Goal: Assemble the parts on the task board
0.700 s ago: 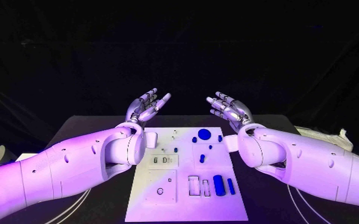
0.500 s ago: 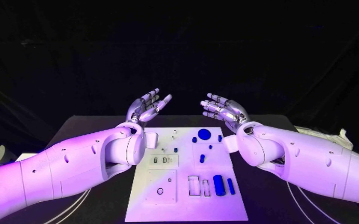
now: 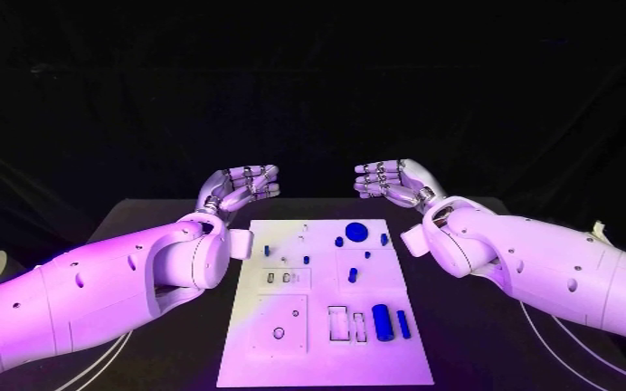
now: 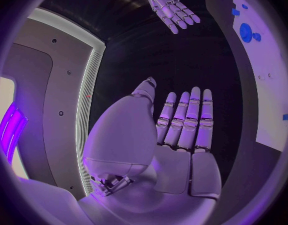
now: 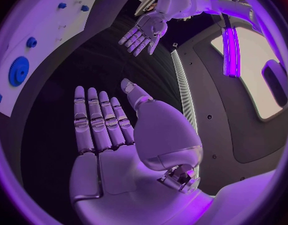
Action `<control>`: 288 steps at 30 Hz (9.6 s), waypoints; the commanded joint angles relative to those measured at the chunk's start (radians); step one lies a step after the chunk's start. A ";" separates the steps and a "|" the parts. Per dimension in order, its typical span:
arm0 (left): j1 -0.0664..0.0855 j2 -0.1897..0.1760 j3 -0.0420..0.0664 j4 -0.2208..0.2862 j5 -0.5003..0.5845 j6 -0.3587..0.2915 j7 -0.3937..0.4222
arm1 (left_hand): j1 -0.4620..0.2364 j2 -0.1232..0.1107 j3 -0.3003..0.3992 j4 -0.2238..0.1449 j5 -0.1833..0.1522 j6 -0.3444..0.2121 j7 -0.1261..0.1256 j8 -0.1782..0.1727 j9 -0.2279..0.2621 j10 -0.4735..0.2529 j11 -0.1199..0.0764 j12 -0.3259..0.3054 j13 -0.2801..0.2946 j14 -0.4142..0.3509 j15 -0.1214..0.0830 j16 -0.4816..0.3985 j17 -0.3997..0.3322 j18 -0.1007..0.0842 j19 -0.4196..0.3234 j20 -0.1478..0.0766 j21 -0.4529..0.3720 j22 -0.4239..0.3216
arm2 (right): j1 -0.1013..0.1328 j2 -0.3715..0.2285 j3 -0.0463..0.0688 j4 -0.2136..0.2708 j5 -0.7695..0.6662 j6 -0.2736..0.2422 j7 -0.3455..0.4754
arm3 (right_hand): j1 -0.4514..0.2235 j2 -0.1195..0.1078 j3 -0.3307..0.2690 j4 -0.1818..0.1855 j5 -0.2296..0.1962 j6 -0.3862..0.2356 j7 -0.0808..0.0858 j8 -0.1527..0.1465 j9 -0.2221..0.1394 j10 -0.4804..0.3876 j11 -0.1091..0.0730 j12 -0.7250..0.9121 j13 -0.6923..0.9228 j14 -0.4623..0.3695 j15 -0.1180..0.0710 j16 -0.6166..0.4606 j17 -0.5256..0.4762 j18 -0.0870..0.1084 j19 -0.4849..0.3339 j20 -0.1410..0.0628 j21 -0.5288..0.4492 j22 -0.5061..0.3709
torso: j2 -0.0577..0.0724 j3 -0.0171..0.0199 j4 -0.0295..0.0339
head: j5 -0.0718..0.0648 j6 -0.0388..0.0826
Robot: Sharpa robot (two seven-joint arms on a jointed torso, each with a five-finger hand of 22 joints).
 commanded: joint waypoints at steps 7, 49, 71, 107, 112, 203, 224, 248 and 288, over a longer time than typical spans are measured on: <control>0.011 -0.076 0.009 0.111 0.004 0.070 -0.007 | 0.014 0.017 0.005 -0.026 -0.003 0.090 -0.026 0.002 -0.004 0.143 -0.049 0.013 0.013 0.201 -0.066 0.063 0.073 0.014 0.192 -0.067 0.063 0.016 | 0.037 -0.010 0.012 -0.014 -0.451 0.005 -0.101 | 0.009 -0.035 0.090 -0.062 -0.015 0.212 -0.013 -0.007 0.006 0.266 -0.070 -0.009 0.007 0.344 -0.103 0.057 0.037 0.015 0.292 -0.109 0.123 0.034 | 0.061 0.0023 0.0133 | -0.011 0.013; 0.079 -0.218 0.019 0.373 0.068 0.110 -0.056 | 0.001 -0.001 -0.003 -0.034 -0.004 0.098 -0.023 -0.041 -0.008 0.159 -0.050 -0.033 0.015 0.236 -0.078 0.089 0.163 0.011 0.244 -0.082 0.067 0.012 | 0.086 0.031 0.021 0.034 -1.189 0.290 -0.436 | -0.017 -0.171 0.183 0.071 -0.079 0.276 -0.071 -0.016 0.005 0.298 -0.122 -0.024 0.005 0.549 -0.177 0.783 0.656 -0.007 0.465 -0.197 0.705 0.449 | 0.217 0.0064 0.0489 | -0.041 0.062; 0.083 -0.226 0.019 0.380 0.068 0.105 -0.059 | 0.002 -0.001 -0.004 -0.036 -0.004 0.097 -0.021 -0.044 -0.008 0.157 -0.049 -0.036 0.014 0.237 -0.077 0.091 0.168 0.011 0.246 -0.082 0.067 0.011 | 0.085 0.052 0.019 0.014 -1.196 0.327 -0.426 | 0.002 -0.167 0.238 0.123 -0.093 0.312 -0.079 -0.011 0.008 0.327 -0.131 -0.023 0.006 0.559 -0.183 0.960 0.832 -0.033 0.484 -0.194 0.907 0.681 | 0.236 0.0057 0.0523 | -0.039 0.067; 0.087 -0.224 0.019 0.369 0.069 0.111 -0.071 | 0.004 0.001 -0.003 -0.041 -0.004 0.093 -0.018 -0.049 -0.009 0.153 -0.047 -0.042 0.013 0.238 -0.077 0.095 0.177 0.011 0.250 -0.083 0.068 0.011 | 0.120 0.184 0.025 -0.053 -1.191 0.109 -0.476 | 0.020 -0.157 0.320 0.199 -0.179 0.364 -0.089 -0.014 0.019 0.374 -0.143 -0.025 0.007 0.559 -0.195 1.096 0.959 -0.061 0.517 -0.196 1.086 0.903 | 0.253 0.0027 0.0587 | -0.029 0.089; 0.088 -0.223 0.019 0.369 0.069 0.112 -0.072 | 0.004 0.001 -0.003 -0.041 -0.004 0.093 -0.018 -0.049 -0.009 0.153 -0.047 -0.042 0.013 0.238 -0.077 0.095 0.177 0.011 0.250 -0.083 0.068 0.011 | 0.121 0.209 0.025 -0.086 -1.192 0.125 -0.474 | 0.021 -0.159 0.322 0.202 -0.179 0.363 -0.088 -0.015 0.020 0.373 -0.143 -0.025 0.007 0.565 -0.194 1.125 0.994 -0.061 0.515 -0.195 1.089 0.905 | 0.255 0.0016 0.0597 | -0.029 0.089; 0.097 -0.234 0.019 0.348 0.081 0.125 -0.086 | 0.006 0.000 -0.004 -0.046 -0.004 0.090 -0.016 -0.055 -0.009 0.149 -0.045 -0.047 0.012 0.235 -0.076 0.097 0.185 0.010 0.251 -0.082 0.067 0.010 | 0.126 -0.058 0.044 0.067 -0.881 0.267 -0.607 | 0.155 -0.239 -0.094 0.489 -0.061 0.162 -0.069 0.004 0.011 0.468 -0.150 0.968 1.036 0.601 -0.193 1.412 1.386 -0.102 0.576 -0.193 1.269 1.169 | 0.257 -0.0033 0.0331 | -0.019 0.088; 0.097 -0.234 0.019 0.346 0.081 0.126 -0.089 | 0.006 0.001 -0.004 -0.047 -0.004 0.090 -0.016 -0.055 -0.008 0.148 -0.045 -0.048 0.012 0.234 -0.076 0.097 0.187 0.010 0.251 -0.082 0.067 0.010 | 0.117 -0.023 0.041 0.027 -0.882 0.291 -0.608 | 0.176 -0.208 -0.085 0.468 -0.055 0.191 -0.072 0.018 0.011 0.501 -0.151 1.100 1.175 0.611 -0.193 1.444 1.444 -0.107 0.585 -0.192 1.286 1.199 | 0.259 -0.0032 0.0341 | -0.014 0.080; 0.097 -0.234 0.019 0.346 0.081 0.140 -0.087 | 0.007 0.002 -0.004 -0.048 -0.004 0.090 -0.016 -0.056 -0.008 0.148 -0.045 -0.049 0.012 0.234 -0.076 0.097 0.188 0.010 0.251 -0.082 0.067 0.010 | 0.106 -0.016 0.039 0.065 -1.073 0.178 -0.567 | 0.216 -0.132 0.023 0.405 -0.167 0.318 -0.112 0.066 0.036 0.559 -0.186 1.246 1.319 0.618 -0.222 1.462 1.478 -0.121 0.618 -0.219 1.324 1.272 | 0.259 -0.0032 0.0347 | -0.012 0.079; 0.097 -0.221 0.019 0.340 0.081 0.144 -0.089 | 0.009 0.006 -0.001 -0.050 -0.004 0.090 -0.017 -0.057 -0.008 0.148 -0.045 -0.050 0.012 0.231 -0.075 0.097 0.192 0.010 0.250 -0.082 0.066 0.009 | 0.094 0.217 0.004 0.003 -1.099 0.148 -0.539 | 0.162 -0.163 0.074 0.398 -0.120 0.305 -0.104 0.037 0.034 0.545 -0.179 1.212 1.305 0.616 -0.217 1.456 1.467 -0.123 0.621 -0.215 1.328 1.281 | 0.261 -0.0025 0.0339 | -0.004 0.078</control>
